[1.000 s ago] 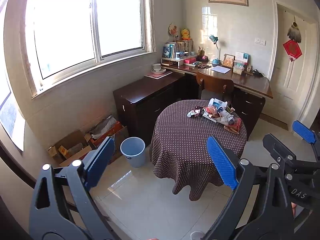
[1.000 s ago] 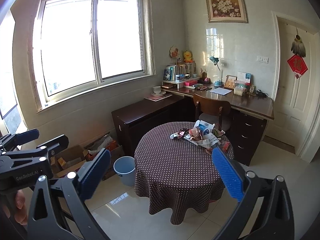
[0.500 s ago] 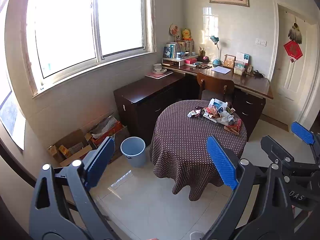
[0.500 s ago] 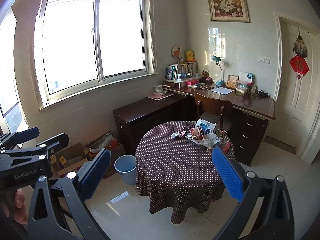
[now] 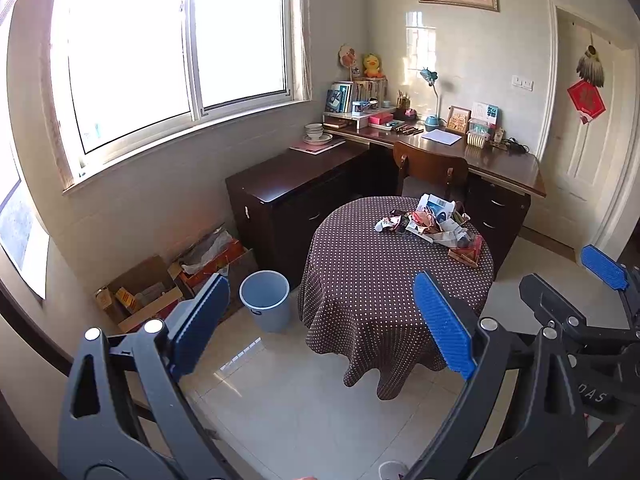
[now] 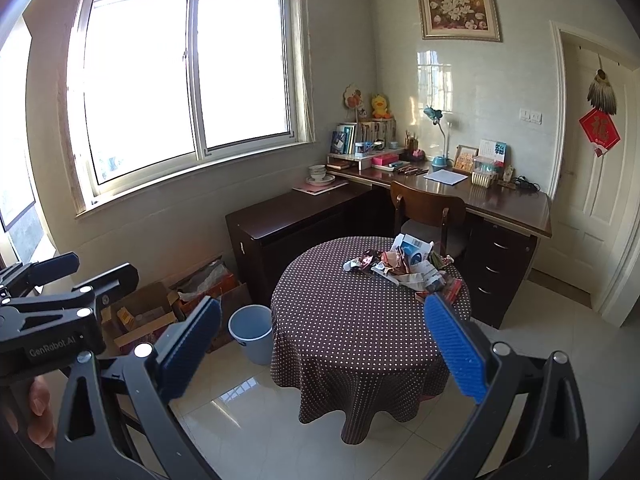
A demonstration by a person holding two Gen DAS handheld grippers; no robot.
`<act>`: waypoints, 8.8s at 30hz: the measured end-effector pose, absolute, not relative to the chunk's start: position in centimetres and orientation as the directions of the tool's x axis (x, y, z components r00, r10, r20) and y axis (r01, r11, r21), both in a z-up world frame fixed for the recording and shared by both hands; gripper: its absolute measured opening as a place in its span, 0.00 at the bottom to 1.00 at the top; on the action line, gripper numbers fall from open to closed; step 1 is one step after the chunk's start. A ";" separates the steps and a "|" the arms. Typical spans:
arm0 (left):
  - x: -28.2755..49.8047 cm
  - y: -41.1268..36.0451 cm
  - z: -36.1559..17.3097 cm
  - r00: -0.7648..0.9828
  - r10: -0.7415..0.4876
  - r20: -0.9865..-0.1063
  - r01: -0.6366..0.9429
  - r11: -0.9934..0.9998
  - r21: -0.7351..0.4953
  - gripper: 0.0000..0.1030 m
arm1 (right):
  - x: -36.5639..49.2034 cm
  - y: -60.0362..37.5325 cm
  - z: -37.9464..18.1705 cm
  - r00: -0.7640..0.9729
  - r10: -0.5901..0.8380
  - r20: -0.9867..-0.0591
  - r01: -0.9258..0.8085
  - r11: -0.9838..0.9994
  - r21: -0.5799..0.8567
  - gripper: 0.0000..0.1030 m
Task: Collect trash
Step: 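Move both tools toward the trash pile on the polka-dot table, then grasp the red paper snack bag with left tool while right grasps white paper envelope, then carry the red bag and white envelope with both tools toward the blue bin, then open the right tool dropping the envelope into the bin while left drops the red bag, then move both open tools back over the table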
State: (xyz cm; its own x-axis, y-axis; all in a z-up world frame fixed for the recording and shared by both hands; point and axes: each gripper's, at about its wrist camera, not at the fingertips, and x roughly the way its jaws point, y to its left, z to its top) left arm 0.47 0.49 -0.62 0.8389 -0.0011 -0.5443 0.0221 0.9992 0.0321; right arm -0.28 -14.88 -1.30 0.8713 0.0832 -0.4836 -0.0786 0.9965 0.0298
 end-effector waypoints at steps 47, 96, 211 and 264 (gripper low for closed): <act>6.7 -2.2 -2.5 0.790 0.086 -0.607 -0.083 0.996 0.033 0.89 | 8.4 -18.4 -3.0 0.798 0.195 -0.571 -0.197 0.979 0.058 0.96; 46.6 -20.2 -20.3 0.305 -0.303 -0.903 0.437 0.887 -0.150 0.87 | 37.3 -39.7 -23.7 0.503 -0.124 -0.855 0.465 0.873 0.147 0.86; 69.2 38.0 -35.0 0.164 -0.174 -0.971 -0.129 0.972 -0.196 0.17 | 75.1 19.3 -37.2 0.179 0.266 -0.947 -0.123 0.961 0.246 0.48; 63.2 -1.5 -24.1 0.190 -0.318 -0.929 0.353 0.905 -0.237 0.71 | 54.8 -20.6 -24.0 0.540 -0.031 -0.841 0.385 0.898 0.214 0.58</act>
